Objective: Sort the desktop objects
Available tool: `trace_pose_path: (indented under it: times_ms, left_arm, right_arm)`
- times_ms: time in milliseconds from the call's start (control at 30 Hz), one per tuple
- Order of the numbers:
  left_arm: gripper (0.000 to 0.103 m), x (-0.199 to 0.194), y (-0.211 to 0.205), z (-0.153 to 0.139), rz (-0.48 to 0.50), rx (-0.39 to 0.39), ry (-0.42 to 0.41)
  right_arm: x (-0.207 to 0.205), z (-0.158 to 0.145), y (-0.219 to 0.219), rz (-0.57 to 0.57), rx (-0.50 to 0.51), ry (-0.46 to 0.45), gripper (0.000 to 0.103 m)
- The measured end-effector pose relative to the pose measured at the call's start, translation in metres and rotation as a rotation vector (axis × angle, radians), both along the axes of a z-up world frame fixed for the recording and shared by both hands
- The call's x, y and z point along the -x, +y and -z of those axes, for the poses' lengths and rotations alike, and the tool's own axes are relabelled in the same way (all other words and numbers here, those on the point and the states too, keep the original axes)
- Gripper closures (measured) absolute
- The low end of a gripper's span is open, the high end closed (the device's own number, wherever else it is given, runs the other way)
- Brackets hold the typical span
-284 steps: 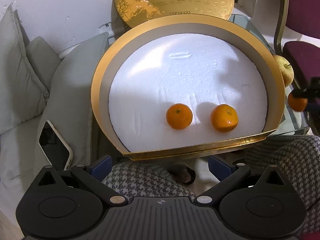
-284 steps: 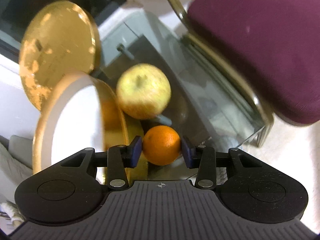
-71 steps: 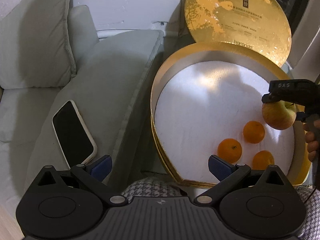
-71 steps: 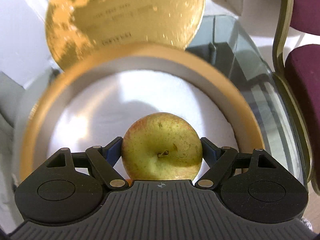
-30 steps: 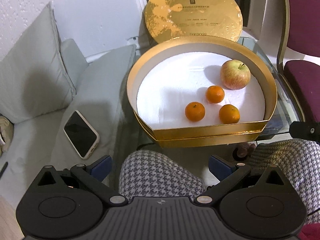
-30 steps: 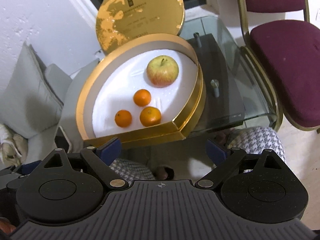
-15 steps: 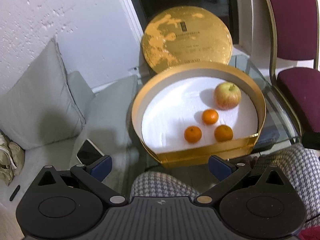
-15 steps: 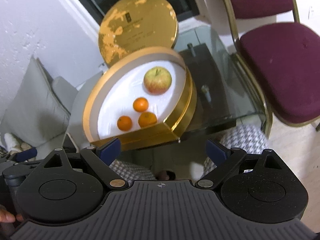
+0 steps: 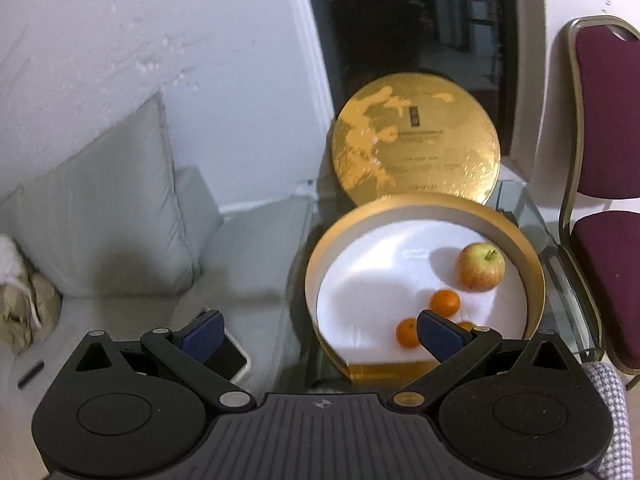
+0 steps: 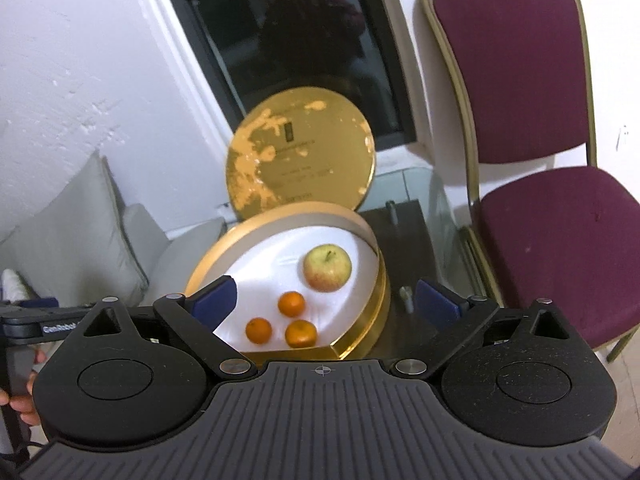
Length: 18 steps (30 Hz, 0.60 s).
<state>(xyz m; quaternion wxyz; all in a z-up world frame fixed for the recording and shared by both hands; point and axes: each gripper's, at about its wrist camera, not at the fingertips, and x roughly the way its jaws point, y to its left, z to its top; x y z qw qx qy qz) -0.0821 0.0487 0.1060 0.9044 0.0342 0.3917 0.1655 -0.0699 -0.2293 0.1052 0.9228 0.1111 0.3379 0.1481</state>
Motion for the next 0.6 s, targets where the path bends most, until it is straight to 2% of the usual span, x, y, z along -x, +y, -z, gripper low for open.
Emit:
trace_pose_path:
  times_ms: [133, 333, 600]
  left_arm:
    - [0.001, 0.007, 0.0, 0.009, 0.011, 0.068, 0.037]
    - [0.001, 0.013, -0.005, 0.017, 0.029, 0.083, 0.074]
    - [0.001, 0.013, -0.003, 0.018, 0.046, 0.065, 0.101]
  right_arm:
    - [0.006, 0.005, 0.003, -0.005, 0.02, 0.021, 0.003]
    - [0.012, 0.013, 0.006, 0.001, 0.025, 0.049, 0.003]
    - [0.015, 0.013, 0.011, 0.001, 0.036, 0.029, 0.003]
